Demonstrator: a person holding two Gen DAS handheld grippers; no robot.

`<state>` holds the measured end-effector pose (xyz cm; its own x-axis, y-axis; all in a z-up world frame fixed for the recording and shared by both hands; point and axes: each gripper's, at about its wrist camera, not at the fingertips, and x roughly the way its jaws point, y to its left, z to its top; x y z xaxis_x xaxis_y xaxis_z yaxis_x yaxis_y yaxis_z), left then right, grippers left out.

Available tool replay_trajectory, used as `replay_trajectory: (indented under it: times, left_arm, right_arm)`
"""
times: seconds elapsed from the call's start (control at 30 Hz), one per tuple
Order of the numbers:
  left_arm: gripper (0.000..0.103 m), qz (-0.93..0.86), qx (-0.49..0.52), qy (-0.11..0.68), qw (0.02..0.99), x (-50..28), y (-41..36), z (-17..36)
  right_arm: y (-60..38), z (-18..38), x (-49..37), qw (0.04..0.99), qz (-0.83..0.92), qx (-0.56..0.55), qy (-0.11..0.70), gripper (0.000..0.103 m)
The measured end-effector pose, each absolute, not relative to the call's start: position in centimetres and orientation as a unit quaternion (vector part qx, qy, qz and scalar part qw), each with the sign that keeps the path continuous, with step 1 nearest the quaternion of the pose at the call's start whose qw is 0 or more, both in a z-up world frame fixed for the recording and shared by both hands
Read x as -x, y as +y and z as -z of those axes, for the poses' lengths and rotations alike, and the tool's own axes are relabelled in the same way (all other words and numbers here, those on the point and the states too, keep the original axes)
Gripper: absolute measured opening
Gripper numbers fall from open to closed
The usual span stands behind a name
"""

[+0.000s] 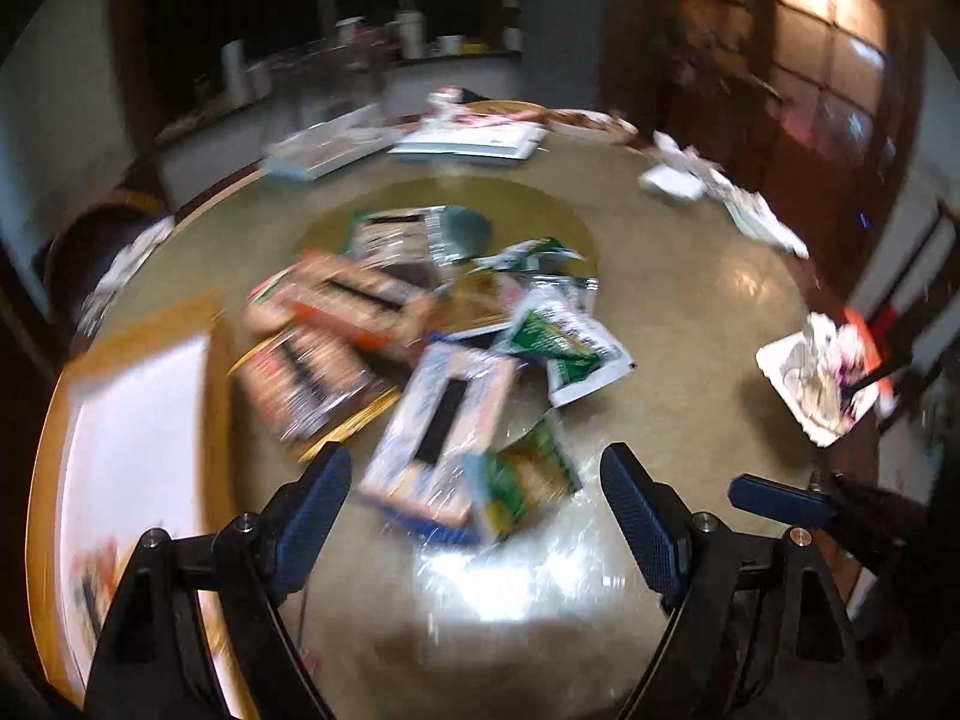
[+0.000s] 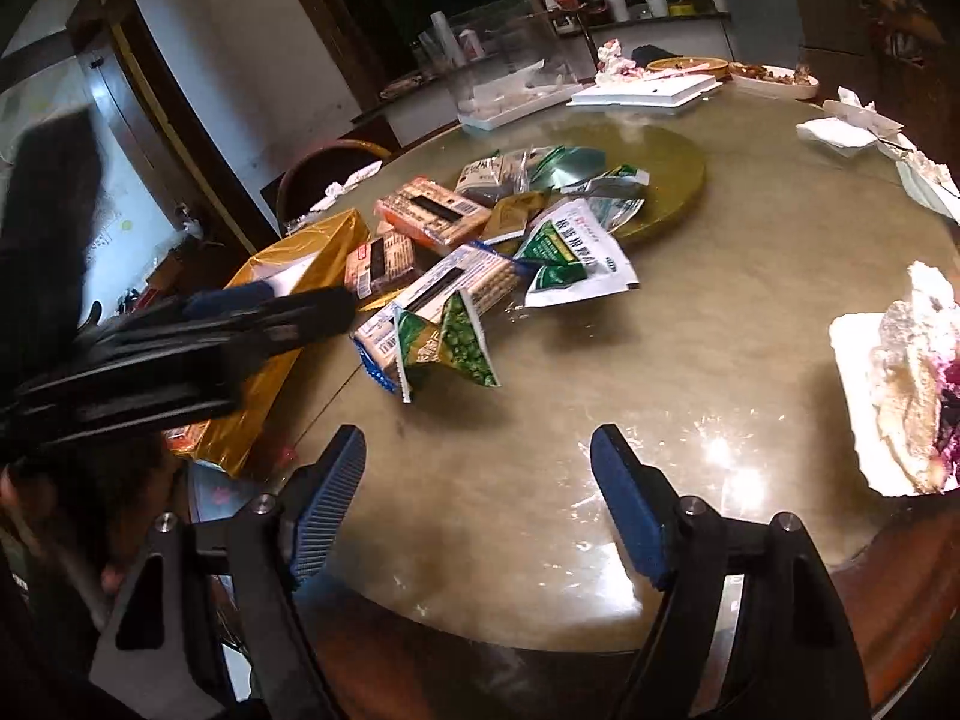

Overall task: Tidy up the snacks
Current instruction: 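Grasp a green snack bag with the left gripper while the right grasps a white bag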

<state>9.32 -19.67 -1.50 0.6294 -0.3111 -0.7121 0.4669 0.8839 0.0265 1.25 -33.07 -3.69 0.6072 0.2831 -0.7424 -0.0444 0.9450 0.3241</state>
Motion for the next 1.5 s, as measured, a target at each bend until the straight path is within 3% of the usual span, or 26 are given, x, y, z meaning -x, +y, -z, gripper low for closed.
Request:
replay_trajectory:
  times: [0.1,0.13,0.2,0.23,0.5,0.7,1.1,1.27,1.33,1.5]
  left_arm:
    - [0.084,0.238,-0.126,0.387,0.882,-10.1,-21.8,3.4]
    - [0.08,0.243,-0.131,0.393,0.877,-9.9,-22.1,4.1]
    - [0.049,0.237,-0.15,0.418,0.864,-10.2,-22.8,5.5]
    - [0.043,0.238,-0.15,0.431,0.857,-10.3,-22.7,5.9]
    - [0.048,0.214,-0.095,0.458,0.858,-7.6,-18.2,5.5]
    - [0.033,0.206,-0.035,0.477,0.853,-6.5,-15.8,6.2]
    - [0.031,0.214,0.062,0.491,0.842,-3.4,-12.3,5.8]
    - [0.031,0.219,0.077,0.485,0.843,-3.2,-11.8,5.5]
    - [0.03,0.221,0.085,0.483,0.843,-3.2,-11.6,5.7]
    - [0.03,0.228,0.109,0.484,0.838,-3.2,-11.2,6.0]
  right_arm:
    - [-33.7,4.2,-0.8,0.884,-0.092,-0.138,0.437,0.076]
    - [-33.8,4.2,-0.7,0.884,-0.095,-0.14,0.437,0.076]
    - [-34.2,4.2,-0.7,0.885,-0.1,-0.139,0.434,0.076]
    - [-34.4,4.2,-0.8,0.885,-0.1,-0.139,0.434,0.076]
    - [-33.9,4.2,-0.5,0.881,-0.129,-0.128,0.437,0.076]
    - [-34.8,2.8,-3.3,0.886,-0.108,-0.131,0.431,0.076]
    - [-36.2,5.0,-15.6,0.857,-0.048,-0.176,0.482,0.075]
    - [-36.3,7.0,-17.0,0.84,-0.036,-0.18,0.511,0.06]
    - [-36.2,7.0,-16.8,0.837,-0.038,-0.183,0.514,0.046]
    - [-35.6,6.9,-13.7,0.844,-0.039,-0.185,0.502,0.036]
